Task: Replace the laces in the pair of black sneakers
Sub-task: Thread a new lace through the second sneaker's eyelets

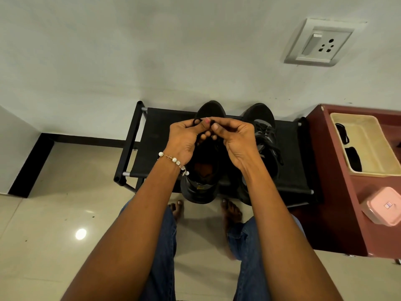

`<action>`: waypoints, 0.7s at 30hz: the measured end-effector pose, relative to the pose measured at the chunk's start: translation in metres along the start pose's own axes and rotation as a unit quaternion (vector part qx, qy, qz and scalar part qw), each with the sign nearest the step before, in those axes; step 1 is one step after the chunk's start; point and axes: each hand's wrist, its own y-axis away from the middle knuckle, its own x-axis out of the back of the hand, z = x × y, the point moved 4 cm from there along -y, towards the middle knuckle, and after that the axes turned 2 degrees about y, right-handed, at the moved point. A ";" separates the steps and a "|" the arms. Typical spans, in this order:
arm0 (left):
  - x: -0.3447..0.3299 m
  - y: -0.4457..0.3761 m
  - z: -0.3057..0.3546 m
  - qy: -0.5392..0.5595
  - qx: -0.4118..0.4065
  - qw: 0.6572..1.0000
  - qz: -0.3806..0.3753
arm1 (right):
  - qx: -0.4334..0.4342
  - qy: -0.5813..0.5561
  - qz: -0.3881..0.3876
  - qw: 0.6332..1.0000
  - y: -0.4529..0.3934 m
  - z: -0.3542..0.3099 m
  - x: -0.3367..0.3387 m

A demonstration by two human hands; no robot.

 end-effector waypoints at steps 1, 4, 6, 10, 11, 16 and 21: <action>0.000 0.000 0.000 -0.013 -0.004 1.000 -0.002 | 0.003 0.003 0.016 1.000 -0.001 0.000 0.001; 0.002 -0.001 0.005 -0.126 -0.067 0.990 0.009 | -0.002 -0.001 0.054 0.999 -0.003 0.002 0.001; 0.001 0.002 0.012 -0.217 -0.129 0.968 0.010 | -0.012 -0.014 0.074 0.997 -0.004 0.004 0.001; -0.007 0.009 0.023 -0.358 -0.264 0.896 -0.011 | -0.049 -0.061 0.108 0.991 -0.004 0.008 0.001; -0.008 0.010 0.025 -0.395 -0.306 0.866 -0.014 | -0.057 -0.066 0.116 0.989 -0.004 0.009 0.001; -0.015 0.014 0.027 -0.580 -0.469 0.664 -0.050 | -0.087 -0.076 0.150 0.982 -0.005 0.012 -0.001; -0.017 0.010 0.022 -0.716 -0.403 0.568 -0.044 | -0.118 -0.056 0.120 0.984 -0.006 0.011 0.003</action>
